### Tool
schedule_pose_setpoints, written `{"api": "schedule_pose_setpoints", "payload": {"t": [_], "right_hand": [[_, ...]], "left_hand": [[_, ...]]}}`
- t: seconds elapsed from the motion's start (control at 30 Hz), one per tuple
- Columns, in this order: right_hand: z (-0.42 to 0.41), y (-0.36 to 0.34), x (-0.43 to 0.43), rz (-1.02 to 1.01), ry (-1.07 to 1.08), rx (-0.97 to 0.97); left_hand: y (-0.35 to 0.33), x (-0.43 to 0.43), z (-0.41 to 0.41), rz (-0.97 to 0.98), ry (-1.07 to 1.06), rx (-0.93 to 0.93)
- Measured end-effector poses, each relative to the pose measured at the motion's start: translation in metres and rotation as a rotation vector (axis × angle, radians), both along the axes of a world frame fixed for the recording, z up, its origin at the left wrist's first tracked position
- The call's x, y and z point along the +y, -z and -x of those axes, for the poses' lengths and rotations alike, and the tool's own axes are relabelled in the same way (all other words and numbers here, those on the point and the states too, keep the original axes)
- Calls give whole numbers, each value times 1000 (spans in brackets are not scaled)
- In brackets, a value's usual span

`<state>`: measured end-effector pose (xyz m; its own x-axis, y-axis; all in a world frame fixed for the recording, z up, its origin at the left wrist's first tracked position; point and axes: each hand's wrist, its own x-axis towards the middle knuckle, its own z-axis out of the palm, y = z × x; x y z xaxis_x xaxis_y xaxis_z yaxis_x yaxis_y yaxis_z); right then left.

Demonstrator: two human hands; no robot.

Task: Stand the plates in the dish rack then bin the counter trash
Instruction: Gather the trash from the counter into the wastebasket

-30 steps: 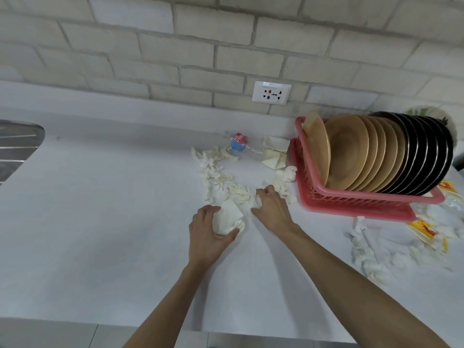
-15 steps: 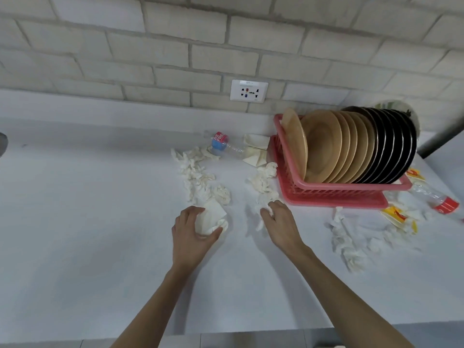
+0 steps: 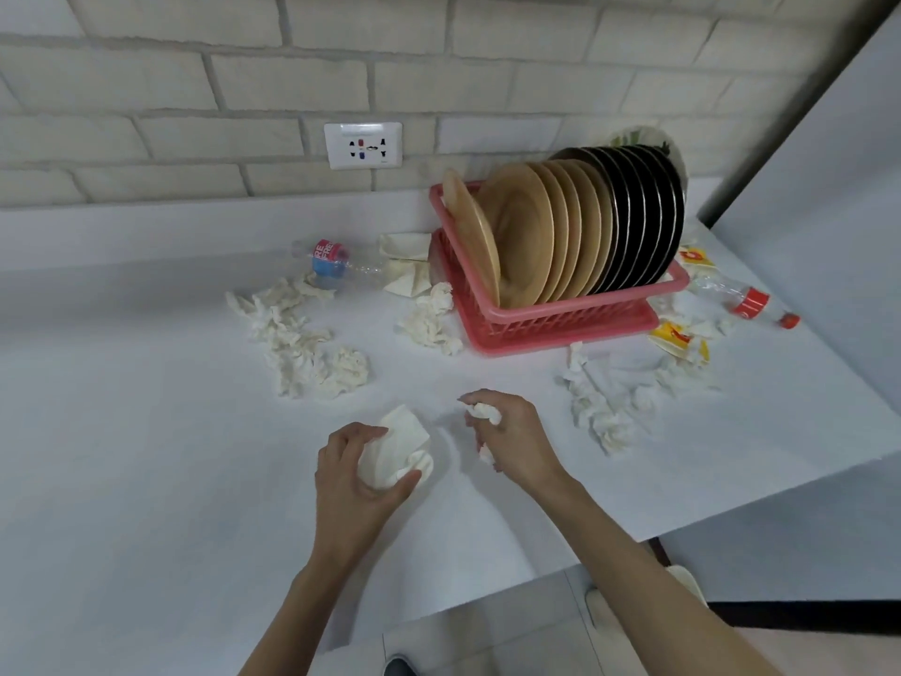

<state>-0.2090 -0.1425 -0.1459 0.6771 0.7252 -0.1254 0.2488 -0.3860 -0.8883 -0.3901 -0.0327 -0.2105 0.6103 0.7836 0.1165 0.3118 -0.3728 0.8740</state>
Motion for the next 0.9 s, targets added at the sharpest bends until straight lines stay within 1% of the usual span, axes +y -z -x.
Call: {"api": "schedule_pose_setpoints", "payload": {"t": [0.07, 0.23, 0.4, 0.53, 0.63, 0.73, 0.9], "right_hand": [[-3, 2, -14, 25, 27, -30], [-9, 0, -59, 26, 169, -21], [-26, 8, -130, 63, 330, 69], [-38, 12, -202, 39, 416, 186], [-45, 17, -259, 42, 477, 176], [-54, 21, -316, 92, 551, 152], [-69, 35, -397, 196, 713, 213]], "left_hand": [[-3, -12, -2, 15, 32, -4], [-7, -43, -20, 30, 113, -3], [-16, -89, -56, 6, 257, 9], [-24, -143, -87, -16, 401, 17], [-23, -191, -108, -24, 521, 18], [-16, -241, -128, -62, 623, 56], [-8, -320, -160, -106, 757, 93]]}}
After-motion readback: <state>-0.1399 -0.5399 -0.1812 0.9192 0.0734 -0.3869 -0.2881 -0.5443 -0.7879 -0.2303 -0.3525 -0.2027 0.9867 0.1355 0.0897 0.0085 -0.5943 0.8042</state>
